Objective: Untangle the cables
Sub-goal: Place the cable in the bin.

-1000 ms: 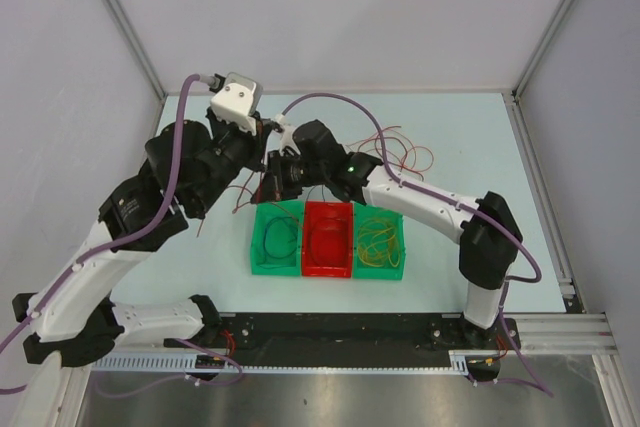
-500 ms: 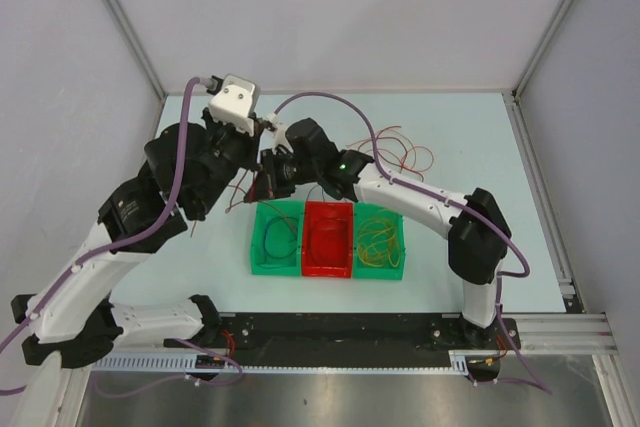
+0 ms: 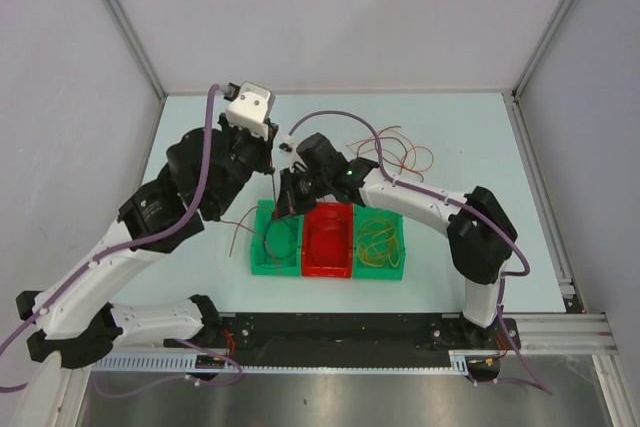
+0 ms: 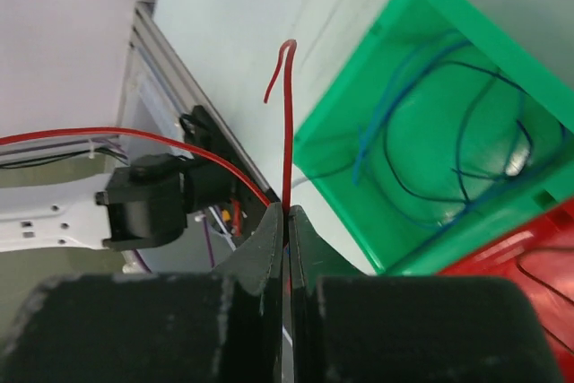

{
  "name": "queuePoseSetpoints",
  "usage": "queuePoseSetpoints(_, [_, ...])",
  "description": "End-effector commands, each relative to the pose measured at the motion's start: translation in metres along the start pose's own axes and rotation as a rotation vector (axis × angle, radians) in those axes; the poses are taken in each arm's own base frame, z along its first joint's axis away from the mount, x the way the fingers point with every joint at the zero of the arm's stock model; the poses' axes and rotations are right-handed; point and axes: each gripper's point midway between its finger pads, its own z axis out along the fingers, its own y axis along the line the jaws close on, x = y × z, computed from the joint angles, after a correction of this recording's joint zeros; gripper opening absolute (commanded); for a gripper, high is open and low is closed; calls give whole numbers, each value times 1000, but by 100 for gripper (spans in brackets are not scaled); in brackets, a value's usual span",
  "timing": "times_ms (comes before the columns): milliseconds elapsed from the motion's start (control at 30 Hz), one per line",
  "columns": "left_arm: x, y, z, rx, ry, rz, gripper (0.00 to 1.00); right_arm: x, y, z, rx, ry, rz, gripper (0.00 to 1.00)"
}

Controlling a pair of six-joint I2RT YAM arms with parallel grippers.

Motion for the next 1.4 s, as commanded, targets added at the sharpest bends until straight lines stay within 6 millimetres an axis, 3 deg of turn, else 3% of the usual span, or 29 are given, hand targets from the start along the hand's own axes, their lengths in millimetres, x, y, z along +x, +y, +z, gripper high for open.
queuePoseSetpoints(0, [-122, 19, -29, 6, -429, -291, 0, 69, -75, -9, 283, 214, 4, 0])
queuePoseSetpoints(233, [-121, 13, -28, 34, -432, -299, 0, 73, -86, -24, 354, 227, -16, 0])
queuePoseSetpoints(533, [-123, 3, -27, 80, -428, -336, 0, 38, -82, -62, 346, 122, -8, 0])
queuePoseSetpoints(700, [-92, 3, -20, 53, -366, -329, 0, 17, -83, -75, 339, 66, 21, 0])
queuePoseSetpoints(733, [-73, -1, -14, 42, -324, -328, 0, 15, -83, -75, 341, 62, 18, 0])
queuePoseSetpoints(800, [-52, 11, -20, -8, -289, -341, 3, 7, -81, -78, 351, 41, 14, 0])
queuePoseSetpoints(867, [-8, 20, -17, -86, -199, -355, 15, 4, -77, -76, 348, 34, 4, 0])
queuePoseSetpoints(900, [2, 30, -26, -117, -189, -383, 19, -2, -70, -75, 333, 19, -9, 0])
queuePoseSetpoints(967, [54, 39, -23, -184, -75, -409, 36, -2, -64, -68, 319, 23, -30, 0])
queuePoseSetpoints(1000, [65, 47, -31, -203, -63, -435, 42, -3, -55, -65, 312, 21, -54, 0])
queuePoseSetpoints(1033, [93, 56, -28, -261, -16, -471, 51, 0, -57, -59, 319, 37, -59, 0])
queuePoseSetpoints(1133, [145, 72, -35, -334, 85, -527, 62, 4, -57, -49, 331, 62, -68, 0])
queuePoseSetpoints(1367, [228, 104, -42, -532, 252, -637, 73, 7, -55, -43, 338, 77, -72, 0])
